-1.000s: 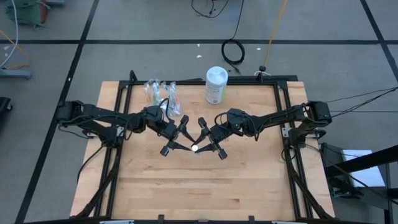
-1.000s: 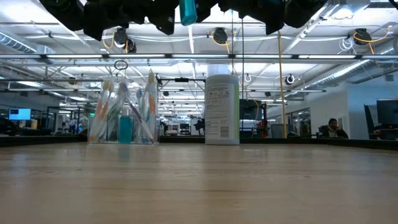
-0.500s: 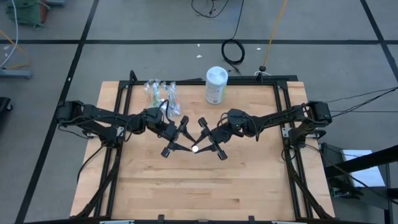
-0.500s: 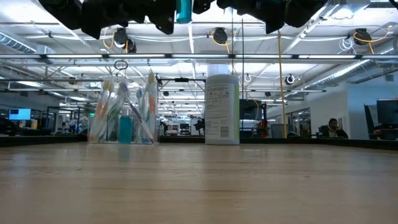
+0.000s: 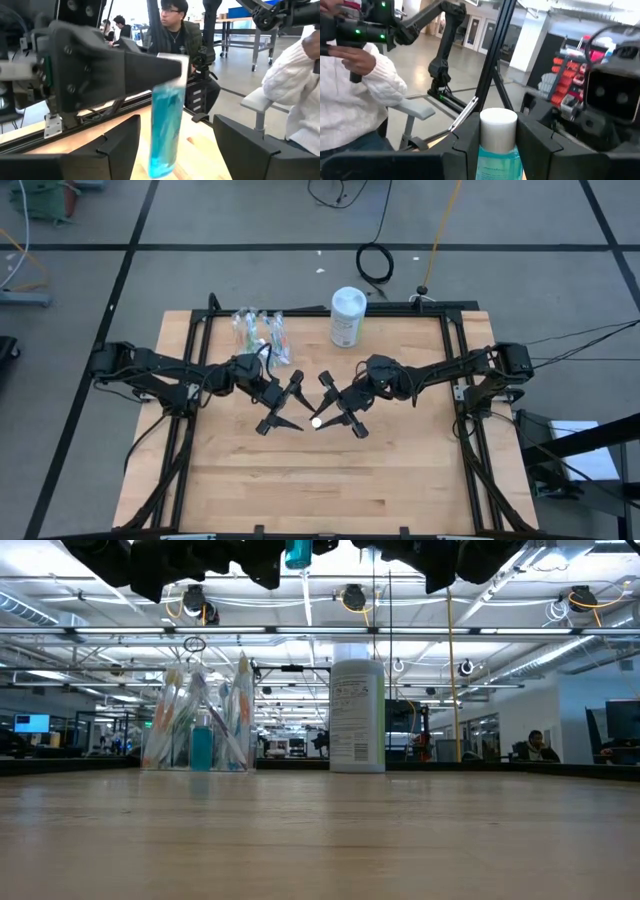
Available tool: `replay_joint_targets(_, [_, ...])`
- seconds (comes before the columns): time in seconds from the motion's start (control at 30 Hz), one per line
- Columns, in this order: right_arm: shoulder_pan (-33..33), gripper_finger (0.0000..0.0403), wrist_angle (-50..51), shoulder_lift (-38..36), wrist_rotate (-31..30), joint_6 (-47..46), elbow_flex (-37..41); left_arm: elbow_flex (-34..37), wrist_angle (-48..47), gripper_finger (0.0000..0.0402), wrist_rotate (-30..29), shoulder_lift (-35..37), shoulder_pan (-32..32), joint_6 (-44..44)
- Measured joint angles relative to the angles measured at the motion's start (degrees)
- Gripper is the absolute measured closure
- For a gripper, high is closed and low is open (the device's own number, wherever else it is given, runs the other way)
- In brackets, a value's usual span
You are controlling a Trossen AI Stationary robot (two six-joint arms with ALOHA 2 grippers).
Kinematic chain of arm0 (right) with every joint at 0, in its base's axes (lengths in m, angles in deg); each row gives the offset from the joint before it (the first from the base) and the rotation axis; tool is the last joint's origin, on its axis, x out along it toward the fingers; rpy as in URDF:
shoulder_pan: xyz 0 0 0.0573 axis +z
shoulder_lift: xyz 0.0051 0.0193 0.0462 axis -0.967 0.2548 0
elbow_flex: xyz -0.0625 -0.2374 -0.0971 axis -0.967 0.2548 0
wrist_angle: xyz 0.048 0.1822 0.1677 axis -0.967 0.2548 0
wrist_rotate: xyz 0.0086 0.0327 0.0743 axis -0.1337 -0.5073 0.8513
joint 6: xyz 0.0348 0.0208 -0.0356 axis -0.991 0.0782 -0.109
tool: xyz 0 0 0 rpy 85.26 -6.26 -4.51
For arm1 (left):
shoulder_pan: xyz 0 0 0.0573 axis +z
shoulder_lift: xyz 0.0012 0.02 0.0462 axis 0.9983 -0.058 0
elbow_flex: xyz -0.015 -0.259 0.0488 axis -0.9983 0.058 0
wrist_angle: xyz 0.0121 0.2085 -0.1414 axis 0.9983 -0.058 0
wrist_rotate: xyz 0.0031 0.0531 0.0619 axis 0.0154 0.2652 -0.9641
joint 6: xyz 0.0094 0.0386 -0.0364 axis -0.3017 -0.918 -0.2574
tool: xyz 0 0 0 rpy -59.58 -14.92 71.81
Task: Pick & Place toothbrushing station
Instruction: Put the mouthwash into the middle of the transparent organizer
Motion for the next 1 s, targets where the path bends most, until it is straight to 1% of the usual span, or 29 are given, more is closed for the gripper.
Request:
replay_joint_targets(0.1, [0.03,0.0303,-1.76,0.0,0.08,-1.47,0.0,0.0,0.37,0.0164,-0.58,-0.34,0.1,-0.07])
replay_joint_targets(0.17, [0.19,0.0303,-2.8,0.0,-0.4,-3.5,0.0,0.0,0.71,0.0176,-2.03,-0.34,0.28,-0.02])
replay_joint_targets(0.2, [0.28,0.0303,-2.95,-0.02,-0.78,-3.78,0.0,0.0,0.71,0.0182,-2.94,-0.34,0.28,-0.01])
replay_joint_targets(0.33, [0.7,0.0303,-2.92,-0.02,-2.03,-3.52,0.0,0.0,0.39,0.0193,-3.37,-0.36,0.1,0.01])
replay_joint_targets(0.47, [1.26,0.0303,-3.31,-0.04,-2.54,-3.53,0.0,0.0,0.4,0.0183,-4.71,-0.36,-0.4,-0.1])
replay_joint_targets(0.6, [2.66,0.0303,-1.99,-0.07,-8.39,-3.46,0.0,0.0,0.32,0.0161,-5.87,-0.36,-0.69,-0.04])
replay_joint_targets(0.67, [3.5,0.0303,-0.32,-0.09,-11.77,-1.9,-0.02,0.0,0.25,0.0151,-6.03,-0.38,-0.86,-0.32])
replay_joint_targets(0.73, [4.12,0.0303,0.95,-0.07,-12.78,0.01,0.0,0.0,0.22,0.0144,-5.98,-0.4,-1.09,-0.55])
replay_joint_targets(0.87, [4.85,0.0303,1.1,-0.7,-13.37,0.37,-0.02,0.0,-0.2,0.0144,-6.26,-0.4,-1.16,-0.47])
replay_joint_targets(0.93, [4.99,0.0303,1.74,-1.27,-15.09,-1.11,-0.01,0.0,-1.79,0.0148,-7.28,0.43,-1.16,-0.49])
replay_joint_targets(1.0, [5.07,0.0303,2.48,-2.14,-17.84,-2.11,0.68,0.0,-4.15,0.015,-9.53,2.26,-1.16,-1.26])
